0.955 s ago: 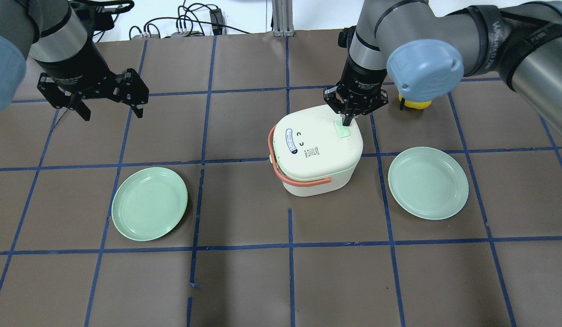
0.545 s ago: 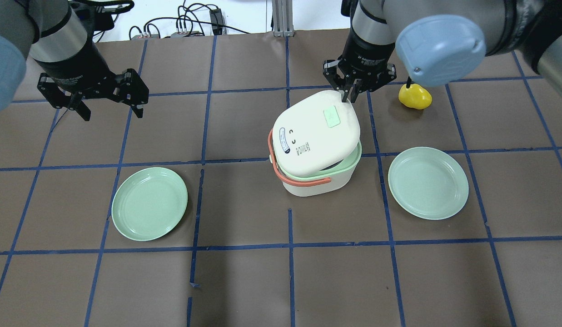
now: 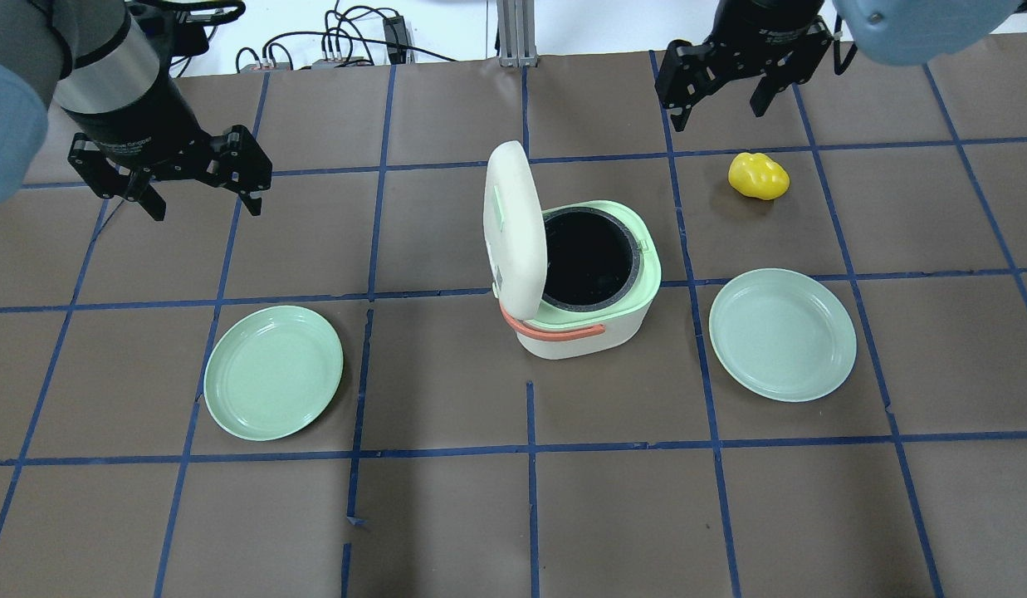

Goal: Press rice cooker button

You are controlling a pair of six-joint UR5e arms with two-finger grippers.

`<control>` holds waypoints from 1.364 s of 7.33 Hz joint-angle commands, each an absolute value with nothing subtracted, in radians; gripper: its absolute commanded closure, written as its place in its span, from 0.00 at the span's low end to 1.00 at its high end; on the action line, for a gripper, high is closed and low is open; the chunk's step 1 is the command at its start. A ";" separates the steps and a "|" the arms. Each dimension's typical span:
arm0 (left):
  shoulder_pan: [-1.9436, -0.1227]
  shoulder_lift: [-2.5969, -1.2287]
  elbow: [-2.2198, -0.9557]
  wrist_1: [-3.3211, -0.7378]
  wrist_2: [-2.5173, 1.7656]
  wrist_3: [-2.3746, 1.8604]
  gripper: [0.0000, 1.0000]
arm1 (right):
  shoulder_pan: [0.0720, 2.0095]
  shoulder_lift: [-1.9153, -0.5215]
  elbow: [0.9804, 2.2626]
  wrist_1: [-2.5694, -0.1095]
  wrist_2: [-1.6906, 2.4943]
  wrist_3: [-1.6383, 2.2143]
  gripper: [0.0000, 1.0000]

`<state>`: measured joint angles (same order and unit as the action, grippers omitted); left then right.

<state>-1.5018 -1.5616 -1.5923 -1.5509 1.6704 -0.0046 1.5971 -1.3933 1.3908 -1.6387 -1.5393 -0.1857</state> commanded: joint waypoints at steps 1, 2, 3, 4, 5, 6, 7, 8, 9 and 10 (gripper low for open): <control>-1.502 -1.562 -1.592 -1.551 1.671 -0.005 0.00 | 1.572 -1.429 1.434 -1.632 -1.546 -0.230 0.00; -1.502 -1.562 -1.592 -1.551 1.671 -0.005 0.00 | 1.568 -1.463 1.466 -1.618 -1.548 -0.229 0.00; -1.502 -1.562 -1.592 -1.551 1.671 -0.005 0.00 | 1.546 -1.474 1.476 -1.626 -1.549 -0.232 0.00; -1.502 -1.562 -1.592 -1.551 1.671 -0.005 0.00 | 1.542 -1.485 1.486 -1.620 -1.545 -0.233 0.00; -1.502 -1.562 -1.592 -1.551 1.671 -0.005 0.00 | 1.543 -1.491 1.499 -1.618 -1.536 -0.232 0.00; -1.502 -1.562 -1.592 -1.551 1.671 -0.005 0.00 | 1.548 -1.494 1.512 -1.618 -1.531 -0.229 0.00; -1.502 -1.562 -1.592 -1.551 1.669 -0.005 0.00 | 1.549 -1.502 1.517 -1.618 -1.529 -0.222 0.00; -1.502 -1.562 -1.592 -1.551 1.669 -0.005 0.00 | 1.549 -1.506 1.523 -1.596 -1.525 -0.215 0.00; -1.502 -1.562 -1.592 -1.551 1.669 -0.005 0.00 | 1.549 -1.514 1.528 -1.586 -1.517 -0.212 0.00; -1.502 -1.562 -1.594 -1.551 1.669 -0.005 0.00 | 1.549 -1.516 1.532 -1.591 -1.514 -0.216 0.00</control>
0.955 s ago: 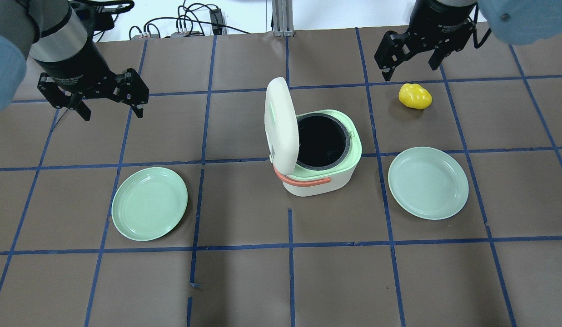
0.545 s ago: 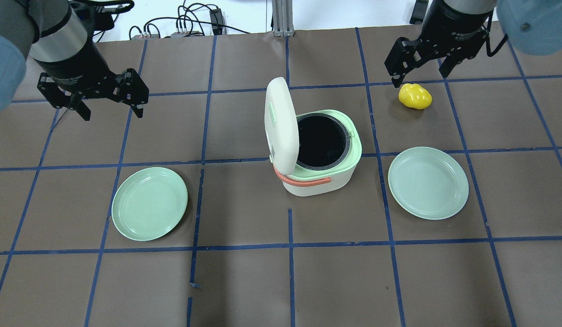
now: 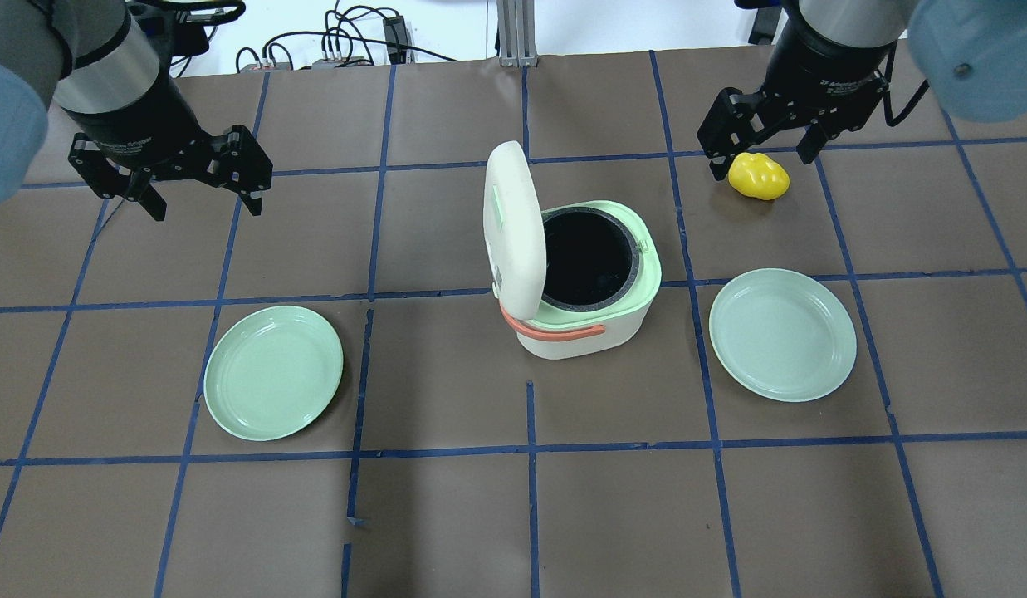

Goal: Press rice cooker button

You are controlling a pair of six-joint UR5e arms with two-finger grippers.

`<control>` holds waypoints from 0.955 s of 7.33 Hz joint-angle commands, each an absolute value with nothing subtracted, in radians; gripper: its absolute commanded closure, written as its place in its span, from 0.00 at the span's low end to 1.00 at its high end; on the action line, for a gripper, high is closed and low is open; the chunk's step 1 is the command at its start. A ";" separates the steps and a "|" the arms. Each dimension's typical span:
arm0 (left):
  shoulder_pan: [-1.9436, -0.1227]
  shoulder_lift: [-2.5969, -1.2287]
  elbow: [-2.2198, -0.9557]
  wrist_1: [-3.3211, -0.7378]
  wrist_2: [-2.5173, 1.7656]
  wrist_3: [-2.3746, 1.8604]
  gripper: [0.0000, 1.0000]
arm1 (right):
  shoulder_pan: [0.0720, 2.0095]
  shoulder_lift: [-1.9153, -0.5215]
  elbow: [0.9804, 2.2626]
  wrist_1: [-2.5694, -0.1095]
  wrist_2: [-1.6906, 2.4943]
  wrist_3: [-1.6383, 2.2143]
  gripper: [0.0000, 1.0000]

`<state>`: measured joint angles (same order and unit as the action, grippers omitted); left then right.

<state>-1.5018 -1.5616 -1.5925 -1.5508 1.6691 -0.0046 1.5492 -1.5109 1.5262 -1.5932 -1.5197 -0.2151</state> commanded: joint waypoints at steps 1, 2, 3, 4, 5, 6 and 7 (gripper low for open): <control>-1.502 -1.562 -1.592 -1.551 1.670 -0.005 0.00 | 1.549 -1.514 1.532 -1.598 -1.514 -0.225 0.00; -1.502 -1.562 -1.592 -1.552 1.671 -0.005 0.00 | 1.545 -1.513 1.534 -1.600 -1.514 -0.227 0.00; -1.502 -1.562 -1.592 -1.551 1.669 -0.005 0.00 | 1.537 -1.513 1.545 -1.600 -1.517 -0.227 0.00; -1.502 -1.562 -1.592 -1.551 1.670 -0.005 0.00 | 1.537 -1.513 1.549 -1.603 -1.516 -0.226 0.00; -1.502 -1.562 -1.592 -1.551 1.671 -0.005 0.00 | 1.542 -1.514 1.549 -1.603 -1.514 -0.221 0.00; -1.502 -1.562 -1.592 -1.551 1.671 -0.005 0.00 | 1.542 -1.513 1.548 -1.603 -1.513 -0.221 0.00; -1.502 -1.562 -1.592 -1.551 1.671 -0.005 0.00 | 1.543 -1.514 1.549 -1.605 -1.514 -0.218 0.00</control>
